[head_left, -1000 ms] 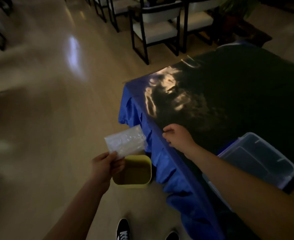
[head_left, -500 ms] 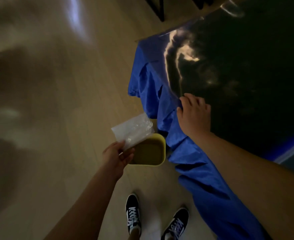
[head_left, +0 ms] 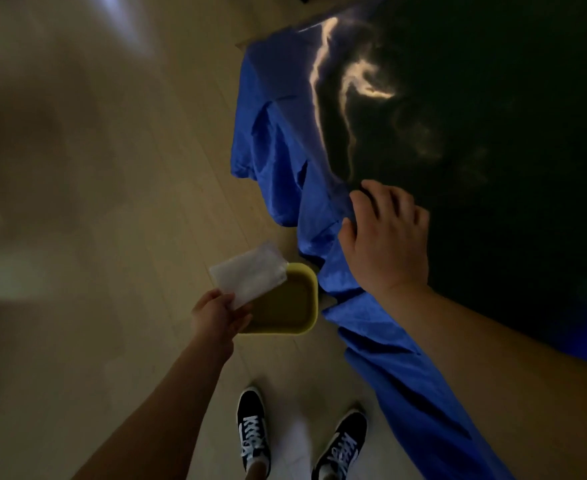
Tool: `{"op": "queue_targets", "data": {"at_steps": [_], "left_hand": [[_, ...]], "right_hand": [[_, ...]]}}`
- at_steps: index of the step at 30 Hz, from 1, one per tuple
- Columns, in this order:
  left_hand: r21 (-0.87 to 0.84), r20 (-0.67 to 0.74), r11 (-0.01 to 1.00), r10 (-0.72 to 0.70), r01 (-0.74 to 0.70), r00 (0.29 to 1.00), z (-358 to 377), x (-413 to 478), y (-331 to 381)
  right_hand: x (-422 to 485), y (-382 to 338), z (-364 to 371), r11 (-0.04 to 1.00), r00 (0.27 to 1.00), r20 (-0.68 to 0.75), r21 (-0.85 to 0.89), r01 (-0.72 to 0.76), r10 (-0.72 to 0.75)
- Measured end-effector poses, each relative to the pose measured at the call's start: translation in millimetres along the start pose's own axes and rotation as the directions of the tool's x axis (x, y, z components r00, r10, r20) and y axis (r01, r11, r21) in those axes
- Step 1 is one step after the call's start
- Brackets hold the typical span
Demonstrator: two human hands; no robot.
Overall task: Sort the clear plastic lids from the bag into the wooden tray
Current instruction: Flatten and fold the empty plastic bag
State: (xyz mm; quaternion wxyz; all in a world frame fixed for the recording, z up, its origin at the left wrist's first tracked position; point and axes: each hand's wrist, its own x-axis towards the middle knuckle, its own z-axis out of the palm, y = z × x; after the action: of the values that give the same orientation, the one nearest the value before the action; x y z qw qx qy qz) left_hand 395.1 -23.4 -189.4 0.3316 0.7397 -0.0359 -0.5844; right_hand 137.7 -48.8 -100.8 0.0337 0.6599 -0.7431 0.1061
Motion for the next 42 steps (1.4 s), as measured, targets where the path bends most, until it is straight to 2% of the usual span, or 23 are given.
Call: {"op": "queue_targets", "data": {"at_steps": [7, 15, 31, 36, 42], "left_hand": [[0.174, -0.065, 0.984, 0.036, -0.024, 0.997, 3.2, 29.5, -33.1], [0.336, -0.104, 0.932, 0.181, -0.137, 0.978, 2.5, 50.2, -42.6], [0.331, -0.043, 0.939, 0.115, -0.095, 0.992, 15.5, 82.5, -44.7], [0.304, -0.015, 0.952, 0.043, -0.036, 0.999, 15.7, 85.6, -39.2], [0.411, -0.054, 0.907, 0.131, -0.097, 0.990, 11.3, 95.7, -36.7]], "right_hand": [[0.5, 1.5, 0.8, 1.000, 1.000, -0.014, 0.007, 0.006, -0.006], [0.3, 0.6, -1.4, 1.000, 1.000, -0.010, 0.016, 0.006, -0.005], [-0.2, -1.0, 0.6, 1.000, 0.999, -0.032, -0.003, 0.007, -0.007], [-0.3, -1.0, 0.1, 1.000, 0.999, -0.033, -0.011, 0.008, -0.008], [-0.1, -0.1, 3.6, 1.000, 0.999, -0.039, -0.021, 0.015, -0.016]]}}
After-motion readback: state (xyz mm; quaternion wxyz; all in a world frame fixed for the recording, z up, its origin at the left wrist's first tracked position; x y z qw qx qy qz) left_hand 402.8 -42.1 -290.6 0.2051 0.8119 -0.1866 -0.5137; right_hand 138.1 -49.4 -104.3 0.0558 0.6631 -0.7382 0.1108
